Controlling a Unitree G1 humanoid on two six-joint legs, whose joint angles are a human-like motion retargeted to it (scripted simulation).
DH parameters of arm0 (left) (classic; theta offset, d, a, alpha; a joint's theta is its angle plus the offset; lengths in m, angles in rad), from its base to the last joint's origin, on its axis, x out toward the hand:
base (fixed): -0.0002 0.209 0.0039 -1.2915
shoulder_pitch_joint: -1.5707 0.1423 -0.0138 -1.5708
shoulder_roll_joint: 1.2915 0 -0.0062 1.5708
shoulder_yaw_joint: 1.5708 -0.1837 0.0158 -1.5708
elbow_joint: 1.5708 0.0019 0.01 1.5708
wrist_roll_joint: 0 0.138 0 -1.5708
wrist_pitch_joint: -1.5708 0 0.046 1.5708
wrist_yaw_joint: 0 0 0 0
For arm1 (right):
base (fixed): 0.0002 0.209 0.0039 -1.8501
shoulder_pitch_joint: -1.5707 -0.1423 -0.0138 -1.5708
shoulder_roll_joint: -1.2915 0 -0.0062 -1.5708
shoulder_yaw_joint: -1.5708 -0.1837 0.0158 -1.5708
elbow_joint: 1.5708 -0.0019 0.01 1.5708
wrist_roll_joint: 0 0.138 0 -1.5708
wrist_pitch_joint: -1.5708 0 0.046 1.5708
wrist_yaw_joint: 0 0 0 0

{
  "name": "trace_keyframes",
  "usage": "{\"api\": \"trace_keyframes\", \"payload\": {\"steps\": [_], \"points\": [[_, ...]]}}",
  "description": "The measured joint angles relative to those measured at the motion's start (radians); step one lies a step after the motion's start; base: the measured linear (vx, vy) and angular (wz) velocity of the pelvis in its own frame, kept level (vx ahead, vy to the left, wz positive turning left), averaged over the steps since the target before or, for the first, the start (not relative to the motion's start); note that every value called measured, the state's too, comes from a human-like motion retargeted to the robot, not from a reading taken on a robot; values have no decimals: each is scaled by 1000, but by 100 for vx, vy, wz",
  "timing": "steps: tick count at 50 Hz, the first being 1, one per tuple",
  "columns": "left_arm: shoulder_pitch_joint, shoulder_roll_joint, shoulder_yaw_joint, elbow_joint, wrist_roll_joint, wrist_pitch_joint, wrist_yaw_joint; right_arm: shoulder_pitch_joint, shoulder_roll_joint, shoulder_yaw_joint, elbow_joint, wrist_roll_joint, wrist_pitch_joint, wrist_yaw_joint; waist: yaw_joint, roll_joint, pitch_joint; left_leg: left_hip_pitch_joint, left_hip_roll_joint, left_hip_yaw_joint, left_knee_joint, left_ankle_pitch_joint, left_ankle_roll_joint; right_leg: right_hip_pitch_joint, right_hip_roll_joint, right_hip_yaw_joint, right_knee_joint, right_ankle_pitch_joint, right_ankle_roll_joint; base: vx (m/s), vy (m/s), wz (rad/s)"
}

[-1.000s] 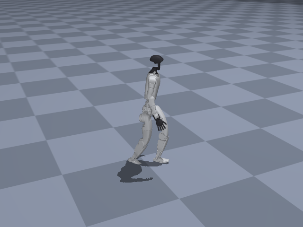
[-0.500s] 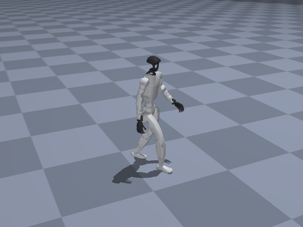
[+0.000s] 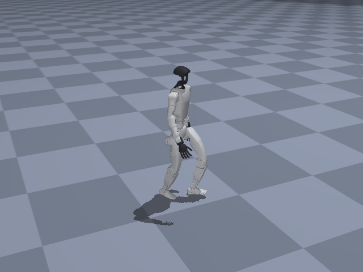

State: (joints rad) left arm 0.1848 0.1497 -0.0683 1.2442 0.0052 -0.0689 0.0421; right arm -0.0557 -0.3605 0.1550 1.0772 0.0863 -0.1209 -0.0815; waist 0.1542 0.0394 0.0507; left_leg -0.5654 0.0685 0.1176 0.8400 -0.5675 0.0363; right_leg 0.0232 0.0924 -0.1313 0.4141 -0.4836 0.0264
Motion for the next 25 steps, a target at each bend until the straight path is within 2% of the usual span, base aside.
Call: {"api": "trace_keyframes", "payload": {"steps": [2,4,8,10,13,15,17,20,22,25], "points": [[14,-7,-5,14,6,1,-3,-21,-11,13,-22,-3,-4,-2,-8,-13,-19,-12,-50,6,-223,31,-20,16,-21,-3,-6,-12,17,77,18,1],[28,-12,-9,21,12,1,-5,-29,-12,22,-36,-5,-6,-3,-13,-13,-36,-35,-70,1,-297,34,-27,22,-31,-5,37,-23,29,80,18,-8],[39,-20,-7,30,14,2,-8,-12,8,34,-32,-6,-1,2,-25,-32,-83,-43,-113,2,-229,89,11,17,-101,-20,212,16,54,86,16,-8],[27,-9,-3,29,10,5,-19,6,30,35,-6,0,10,25,-40,-72,-86,-9,-168,15,-169,96,54,-12,-156,16,386,96,98,87,15,17],[-12,27,-2,-24,15,11,-33,28,73,22,45,20,26,78,-90,-156,-68,88,-293,23,-186,78,129,-140,-263,85,723,350,177,85,11,41],[-50,58,-9,-84,23,11,-24,42,90,7,78,33,33,95,-125,-171,-64,161,-335,0,-225,61,156,-248,-301,104,883,416,177,86,5,42],[-96,94,-14,-148,24,5,0,61,98,-12,104,45,33,91,-157,-160,-59,253,-349,-37,-289,53,153,-357,-334,89,962,339,137,87,1,36],[-164,149,-8,-241,9,-13,44,96,100,-41,127,67,31,65,-204,-127,-50,407,-341,-98,-399,61,118,-495,-366,35,922,194,92,88,-6,41],[-205,183,2,-298,-7,-33,72,117,97,-60,140,84,32,49,-231,-101,-42,499,-315,-128,-457,62,93,-556,-364,-10,785,157,93,88,-14,50],[-257,232,12,-371,-28,-64,113,139,92,-88,169,111,38,28,-253,-59,-46,603,-261,-152,-520,49,59,-613,-315,-63,470,174,139,87,-19,44]]}}
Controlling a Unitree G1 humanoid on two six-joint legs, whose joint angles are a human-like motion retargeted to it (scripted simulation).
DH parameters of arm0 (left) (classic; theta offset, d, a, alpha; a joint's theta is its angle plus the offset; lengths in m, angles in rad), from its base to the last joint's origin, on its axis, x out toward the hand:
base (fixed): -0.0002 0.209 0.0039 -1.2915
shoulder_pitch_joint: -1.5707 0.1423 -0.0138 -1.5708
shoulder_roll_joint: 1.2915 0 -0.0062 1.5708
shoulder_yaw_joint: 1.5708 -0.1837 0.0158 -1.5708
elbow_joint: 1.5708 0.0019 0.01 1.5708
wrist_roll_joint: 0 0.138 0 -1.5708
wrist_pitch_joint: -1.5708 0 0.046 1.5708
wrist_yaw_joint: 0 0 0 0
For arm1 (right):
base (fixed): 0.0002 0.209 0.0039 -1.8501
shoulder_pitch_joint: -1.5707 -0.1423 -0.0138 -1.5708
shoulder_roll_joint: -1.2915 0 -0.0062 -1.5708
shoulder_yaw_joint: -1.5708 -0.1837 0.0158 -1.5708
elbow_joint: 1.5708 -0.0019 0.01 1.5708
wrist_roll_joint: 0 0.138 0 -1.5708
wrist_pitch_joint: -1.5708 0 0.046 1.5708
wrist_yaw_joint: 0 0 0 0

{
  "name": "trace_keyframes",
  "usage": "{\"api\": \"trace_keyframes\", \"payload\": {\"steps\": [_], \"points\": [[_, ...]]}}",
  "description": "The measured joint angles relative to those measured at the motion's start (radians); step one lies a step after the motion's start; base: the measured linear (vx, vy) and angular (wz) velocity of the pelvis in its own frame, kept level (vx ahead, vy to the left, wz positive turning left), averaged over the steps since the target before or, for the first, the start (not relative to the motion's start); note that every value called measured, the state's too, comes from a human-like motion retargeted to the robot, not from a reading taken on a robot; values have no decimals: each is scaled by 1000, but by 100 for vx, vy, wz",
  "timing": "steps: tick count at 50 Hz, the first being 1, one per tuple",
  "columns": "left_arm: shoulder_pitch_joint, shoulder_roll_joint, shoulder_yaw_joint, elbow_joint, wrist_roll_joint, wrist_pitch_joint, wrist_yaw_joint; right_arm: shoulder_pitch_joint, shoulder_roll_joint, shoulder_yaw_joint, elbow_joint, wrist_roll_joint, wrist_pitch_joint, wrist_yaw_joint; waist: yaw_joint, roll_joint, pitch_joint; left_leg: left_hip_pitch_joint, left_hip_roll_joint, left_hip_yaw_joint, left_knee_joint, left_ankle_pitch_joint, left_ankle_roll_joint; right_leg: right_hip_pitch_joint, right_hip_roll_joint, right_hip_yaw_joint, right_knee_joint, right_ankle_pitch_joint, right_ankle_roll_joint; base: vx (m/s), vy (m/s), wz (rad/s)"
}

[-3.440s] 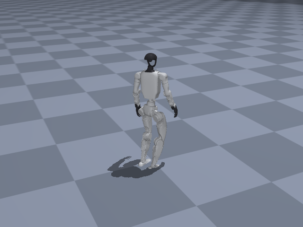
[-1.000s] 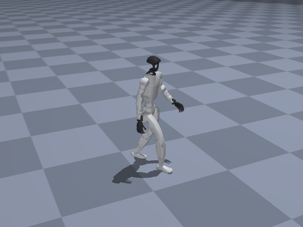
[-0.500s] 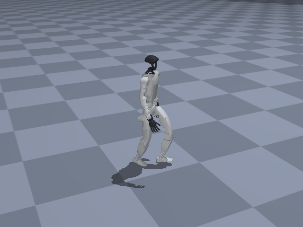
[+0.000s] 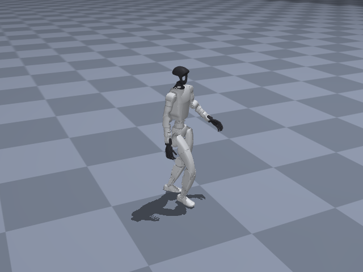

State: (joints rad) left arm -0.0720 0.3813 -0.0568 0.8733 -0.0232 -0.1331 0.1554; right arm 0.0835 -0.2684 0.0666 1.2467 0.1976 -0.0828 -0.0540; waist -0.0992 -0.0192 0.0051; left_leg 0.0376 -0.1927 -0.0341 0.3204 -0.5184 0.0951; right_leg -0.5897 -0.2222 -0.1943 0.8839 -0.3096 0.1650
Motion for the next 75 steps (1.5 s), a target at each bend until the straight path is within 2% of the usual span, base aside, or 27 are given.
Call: {"api": "trace_keyframes", "payload": {"steps": [2,4,5,8,11,13,15,19,22,24,30,35,42,45,47,52,57,60,65,68,75], "points": [[-22,21,6,-35,-5,-19,16,11,-4,-14,18,1,3,-8,1,26,-15,32,33,-10,-1,-21,-26,-15,60,-2,-235,31,38,83,-22,23],[-25,25,13,-54,-9,-29,25,27,-6,-23,29,-4,6,-11,3,26,-33,47,42,-20,53,-47,-47,-37,83,17,-315,19,48,81,-23,25],[-25,27,17,-59,-12,-30,26,30,-8,-27,33,-6,8,-11,4,31,-43,53,54,-24,85,-56,-58,-34,97,19,-339,24,43,83,-23,32],[14,-2,34,-25,-29,-17,11,44,-11,-31,39,-6,11,-12,10,59,-57,59,126,-19,286,-37,-103,7,148,7,-244,27,-23,82,-23,28],[76,-59,30,64,-36,8,-27,46,-14,-17,27,-6,16,-3,25,119,-42,-9,222,-32,631,142,-190,77,233,-25,-150,-38,-117,73,-21,14],[106,-101,15,136,-22,29,-65,31,-22,-6,14,-13,19,8,42,159,-29,-93,299,-29,849,269,-217,137,290,-48,-150,-80,-171,67,-19,22],[134,-134,-9,198,1,53,-103,10,-31,8,2,-25,19,12,69,167,-23,-185,366,0,1005,277,-178,195,317,-54,-167,-114,-200,64,-19,26],[176,-171,-40,283,45,78,-152,-54,-60,30,-22,-49,13,10,141,145,-12,-374,429,69,1100,85,-68,328,329,-50,-254,-151,-212,59,-15,22],[217,-186,-44,312,53,81,-163,-95,-84,42,-47,-61,4,8,191,123,-5,-477,414,123,987,-25,-36,417,322,-41,-306,-174,-203,56,-6,11],[243,-193,-42,326,46,79,-163,-120,-101,51,-65,-61,-4,5,210,108,-6,-522,384,158,836,-51,-39,460,313,-39,-333,-186,-190,56,1,19],[276,-199,-30,368,30,80,-163,-182,-132,80,-107,-50,-20,-2,206,66,-52,-548,236,212,299,37,-89,507,270,-64,-378,-223,-151,52,6,45],[268,-191,-12,370,6,84,-156,-185,-100,93,-123,-36,-20,11,196,46,-83,-527,191,211,319,59,-53,513,223,-69,-250,-239,-129,45,6,35],[200,-155,-31,273,-22,70,-152,-158,-33,106,-112,-24,-7,84,146,-22,-76,-443,59,180,316,26,21,397,72,-43,156,-124,-43,35,5,64],[145,-122,-52,204,-19,63,-146,-160,-21,107,-97,-33,-3,111,120,-42,-71,-403,5,147,247,44,31,305,4,-25,272,-141,-47,30,0,93],[122,-105,-66,161,-14,52,-135,-142,-17,114,-92,-45,-3,115,103,-39,-70,-394,-15,113,252,35,26,262,-11,-9,279,-188,-61,28,-4,111],[50,-56,-85,70,-9,37,-122,-126,-21,126,-66,-76,9,121,73,2,-67,-356,-26,-15,199,51,-9,182,64,82,107,-253,-83,23,-10,134],[8,-24,-103,48,7,24,-128,-104,-15,138,-28,-96,28,129,63,22,-75,-345,-42,-164,180,67,-40,169,204,268,-95,-214,-67,13,-14,155],[7,-14,-110,70,24,24,-133,-86,-4,151,-15,-114,39,140,71,12,-81,-353,-69,-240,204,63,-53,179,254,351,-140,-194,-62,6,-14,154],[18,-9,-113,183,52,39,-153,-86,15,186,-13,-158,51,164,112,2,-81,-369,-67,-316,236,60,-88,220,266,308,-206,-183,-97,3,-14,135],[32,-18,-118,270,68,49,-166,-99,26,208,-18,-181,50,172,131,-5,-76,-406,-36,-271,291,46,-101,236,258,239,-233,-180,-113,1,-12,146],[79,-51,-127,415,86,72,-204,-158,38,234,-16,-193,42,171,139,-29,-69,-468,170,103,405,-52,-36,258,215,53,-282,-185,-131,1,-7,159]]}}
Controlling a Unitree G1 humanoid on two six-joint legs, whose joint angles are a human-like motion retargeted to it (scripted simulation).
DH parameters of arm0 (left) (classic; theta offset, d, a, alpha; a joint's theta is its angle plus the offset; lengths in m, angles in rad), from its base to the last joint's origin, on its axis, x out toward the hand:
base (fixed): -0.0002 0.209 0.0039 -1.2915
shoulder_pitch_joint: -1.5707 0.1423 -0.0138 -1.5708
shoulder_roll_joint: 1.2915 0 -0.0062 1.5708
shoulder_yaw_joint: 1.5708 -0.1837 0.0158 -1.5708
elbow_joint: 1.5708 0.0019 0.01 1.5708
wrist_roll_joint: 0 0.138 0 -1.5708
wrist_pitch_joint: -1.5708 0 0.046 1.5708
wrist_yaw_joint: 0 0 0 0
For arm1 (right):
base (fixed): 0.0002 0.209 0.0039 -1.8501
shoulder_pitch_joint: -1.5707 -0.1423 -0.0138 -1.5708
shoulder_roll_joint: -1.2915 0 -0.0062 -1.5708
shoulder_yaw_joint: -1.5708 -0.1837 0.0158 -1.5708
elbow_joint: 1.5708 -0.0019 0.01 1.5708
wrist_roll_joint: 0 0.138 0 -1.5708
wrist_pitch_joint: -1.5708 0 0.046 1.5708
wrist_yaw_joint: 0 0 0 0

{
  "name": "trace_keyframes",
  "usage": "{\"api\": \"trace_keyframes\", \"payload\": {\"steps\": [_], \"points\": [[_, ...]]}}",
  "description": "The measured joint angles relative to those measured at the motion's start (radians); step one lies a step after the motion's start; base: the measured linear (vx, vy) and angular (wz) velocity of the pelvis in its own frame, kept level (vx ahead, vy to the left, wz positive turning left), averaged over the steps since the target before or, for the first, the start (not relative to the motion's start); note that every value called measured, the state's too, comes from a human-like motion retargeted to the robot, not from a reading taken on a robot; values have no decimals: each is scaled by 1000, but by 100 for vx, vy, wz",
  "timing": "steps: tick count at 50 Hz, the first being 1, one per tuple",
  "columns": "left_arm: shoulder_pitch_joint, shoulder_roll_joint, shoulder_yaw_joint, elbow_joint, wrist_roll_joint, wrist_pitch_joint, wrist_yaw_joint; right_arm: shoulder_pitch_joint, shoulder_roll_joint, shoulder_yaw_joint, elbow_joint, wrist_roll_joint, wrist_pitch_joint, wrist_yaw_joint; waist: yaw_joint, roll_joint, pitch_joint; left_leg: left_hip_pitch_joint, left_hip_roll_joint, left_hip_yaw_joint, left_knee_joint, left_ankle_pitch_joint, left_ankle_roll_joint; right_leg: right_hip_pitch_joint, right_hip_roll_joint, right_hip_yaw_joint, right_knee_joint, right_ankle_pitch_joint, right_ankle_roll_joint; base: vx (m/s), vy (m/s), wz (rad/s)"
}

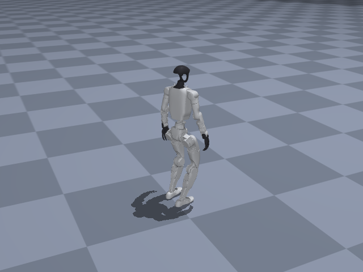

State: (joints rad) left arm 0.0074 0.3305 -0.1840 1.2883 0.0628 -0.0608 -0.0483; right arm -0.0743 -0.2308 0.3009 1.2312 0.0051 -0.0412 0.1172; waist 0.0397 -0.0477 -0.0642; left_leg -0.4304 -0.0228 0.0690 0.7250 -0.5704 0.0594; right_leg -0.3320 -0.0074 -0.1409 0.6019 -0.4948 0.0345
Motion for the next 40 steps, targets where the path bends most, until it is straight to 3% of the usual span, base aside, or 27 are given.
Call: {"api": "trace_keyframes", "payload": {"steps": [5,13,22,40], "points": [[26,-13,3,19,-14,4,-25,-52,-5,-6,28,26,-8,10,-6,-21,-7,63,36,110,-149,53,-9,35,-28,-93,-73,19,-14,3,-2,129],[37,-20,-26,-34,-32,-10,-18,-60,-10,-30,45,75,-12,20,-16,-36,-7,99,-5,76,-248,94,-33,13,-80,-143,25,-2,-23,3,0,83],[6,-8,-73,-94,-20,-15,-3,-38,-11,-37,33,89,-16,40,-72,-67,4,139,-97,14,-323,142,-30,-72,-97,12,148,-35,28,2,1,66],[-14,-1,-89,-78,-4,-2,-56,-31,-5,-36,31,83,10,80,-71,-51,-2,183,-83,18,-361,146,-30,-12,-64,28,19,-11,27,0,0,2]]}}
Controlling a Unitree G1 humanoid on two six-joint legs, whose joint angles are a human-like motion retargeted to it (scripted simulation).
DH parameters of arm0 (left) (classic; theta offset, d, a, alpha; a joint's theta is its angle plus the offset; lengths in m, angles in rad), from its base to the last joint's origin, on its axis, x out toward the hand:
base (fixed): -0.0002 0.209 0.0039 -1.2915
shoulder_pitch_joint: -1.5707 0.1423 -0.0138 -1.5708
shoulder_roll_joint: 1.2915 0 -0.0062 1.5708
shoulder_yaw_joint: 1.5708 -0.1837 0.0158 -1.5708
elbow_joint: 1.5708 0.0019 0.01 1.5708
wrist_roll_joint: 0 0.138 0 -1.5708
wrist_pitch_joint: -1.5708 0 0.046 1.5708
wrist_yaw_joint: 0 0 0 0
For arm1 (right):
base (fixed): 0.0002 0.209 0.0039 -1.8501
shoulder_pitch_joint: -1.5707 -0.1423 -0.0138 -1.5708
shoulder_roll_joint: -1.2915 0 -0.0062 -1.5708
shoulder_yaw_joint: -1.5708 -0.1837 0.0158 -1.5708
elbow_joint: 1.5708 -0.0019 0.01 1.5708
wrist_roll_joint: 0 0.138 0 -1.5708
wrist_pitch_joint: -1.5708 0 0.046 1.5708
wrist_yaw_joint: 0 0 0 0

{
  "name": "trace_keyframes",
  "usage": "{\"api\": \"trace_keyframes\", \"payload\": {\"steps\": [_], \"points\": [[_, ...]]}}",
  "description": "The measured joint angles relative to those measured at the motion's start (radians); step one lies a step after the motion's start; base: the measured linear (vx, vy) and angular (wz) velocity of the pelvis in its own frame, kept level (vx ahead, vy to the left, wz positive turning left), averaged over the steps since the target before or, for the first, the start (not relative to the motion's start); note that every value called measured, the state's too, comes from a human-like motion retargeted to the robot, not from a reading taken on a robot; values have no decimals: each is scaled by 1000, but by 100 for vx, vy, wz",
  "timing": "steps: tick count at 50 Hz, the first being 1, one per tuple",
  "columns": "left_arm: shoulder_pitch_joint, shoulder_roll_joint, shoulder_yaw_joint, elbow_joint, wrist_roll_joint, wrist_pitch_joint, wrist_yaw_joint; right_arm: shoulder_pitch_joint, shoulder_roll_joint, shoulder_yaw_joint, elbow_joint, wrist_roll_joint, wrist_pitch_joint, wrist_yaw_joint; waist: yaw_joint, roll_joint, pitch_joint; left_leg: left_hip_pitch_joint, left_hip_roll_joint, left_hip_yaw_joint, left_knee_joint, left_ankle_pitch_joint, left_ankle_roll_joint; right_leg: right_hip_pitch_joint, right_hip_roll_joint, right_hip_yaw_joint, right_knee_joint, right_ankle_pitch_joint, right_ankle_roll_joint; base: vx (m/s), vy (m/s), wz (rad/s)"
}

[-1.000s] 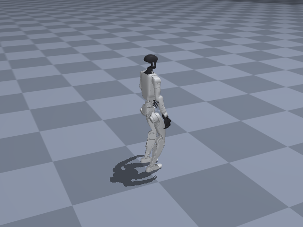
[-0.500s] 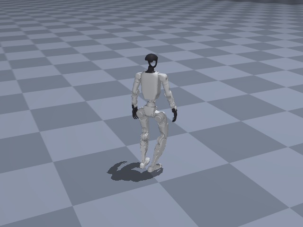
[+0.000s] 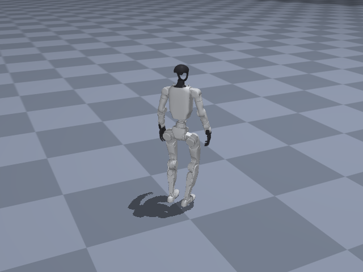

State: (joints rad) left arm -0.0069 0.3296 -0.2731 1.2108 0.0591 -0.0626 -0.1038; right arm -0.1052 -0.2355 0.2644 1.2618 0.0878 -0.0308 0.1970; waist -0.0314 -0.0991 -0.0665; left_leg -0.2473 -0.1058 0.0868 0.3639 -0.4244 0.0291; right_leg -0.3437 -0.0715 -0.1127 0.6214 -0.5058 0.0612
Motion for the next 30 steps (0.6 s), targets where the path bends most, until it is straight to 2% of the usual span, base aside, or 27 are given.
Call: {"api": "trace_keyframes", "payload": {"steps": [11,23,30], "points": [[-18,1,-25,10,7,-2,-26,-10,4,4,16,9,2,7,-9,-11,-5,29,-11,14,-85,47,-15,-17,-16,-3,9,4,10,0,0,0],[-67,44,-39,-82,-39,-37,21,-5,23,23,-8,5,-12,-5,-13,-51,-11,64,-39,18,-213,122,-30,-83,-59,-9,92,1,27,0,-2,2],[-68,54,-39,-134,-67,-47,43,-28,4,38,-1,-18,-10,-7,8,-73,-5,46,-28,15,-172,103,-22,-71,-49,-10,69,-4,19,0,-8,2]]}}
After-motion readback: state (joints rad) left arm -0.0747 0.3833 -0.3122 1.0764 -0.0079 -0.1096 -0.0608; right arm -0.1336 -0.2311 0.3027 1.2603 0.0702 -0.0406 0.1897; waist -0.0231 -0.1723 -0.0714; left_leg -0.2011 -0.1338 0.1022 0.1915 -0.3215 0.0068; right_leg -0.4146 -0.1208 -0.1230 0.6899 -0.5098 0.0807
